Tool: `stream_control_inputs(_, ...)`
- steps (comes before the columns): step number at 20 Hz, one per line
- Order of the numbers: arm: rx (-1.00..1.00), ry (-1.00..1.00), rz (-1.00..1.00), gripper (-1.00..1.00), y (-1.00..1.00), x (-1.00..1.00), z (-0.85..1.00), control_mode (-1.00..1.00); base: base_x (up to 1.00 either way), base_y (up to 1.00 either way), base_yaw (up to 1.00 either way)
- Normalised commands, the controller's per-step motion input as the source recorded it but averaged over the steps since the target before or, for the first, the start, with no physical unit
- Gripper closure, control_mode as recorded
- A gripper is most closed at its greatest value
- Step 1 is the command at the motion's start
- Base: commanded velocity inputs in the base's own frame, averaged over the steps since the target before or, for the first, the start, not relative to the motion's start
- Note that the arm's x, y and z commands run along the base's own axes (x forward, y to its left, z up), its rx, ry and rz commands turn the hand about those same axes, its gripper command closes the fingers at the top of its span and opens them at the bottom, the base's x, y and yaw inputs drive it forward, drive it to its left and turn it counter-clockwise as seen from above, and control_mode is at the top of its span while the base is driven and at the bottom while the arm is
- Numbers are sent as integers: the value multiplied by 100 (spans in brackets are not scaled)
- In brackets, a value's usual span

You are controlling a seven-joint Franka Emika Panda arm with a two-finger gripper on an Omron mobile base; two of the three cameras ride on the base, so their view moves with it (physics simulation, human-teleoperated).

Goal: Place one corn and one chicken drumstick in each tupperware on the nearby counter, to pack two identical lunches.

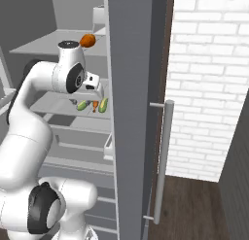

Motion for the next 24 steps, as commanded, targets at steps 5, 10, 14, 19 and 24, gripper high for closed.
stream_control_inputs(5, 0, -9, 0, -100, 0, -64, -3, -100, 0, 0, 0)
stream_control_inputs(10, -27, -16, -6, -100, 97, -14, -62, -100, 0, 0, 0)
stream_control_inputs(14, -4, 2, -1, -100, 11, 48, -39, -100, 0, 0, 0)
stream_control_inputs(19, 2, 4, 0, -100, -7, 97, -37, -100, 0, 0, 0)
stream_control_inputs(24, 8, 0, 6, -100, -8, 78, -7, -100, 0, 0, 0)
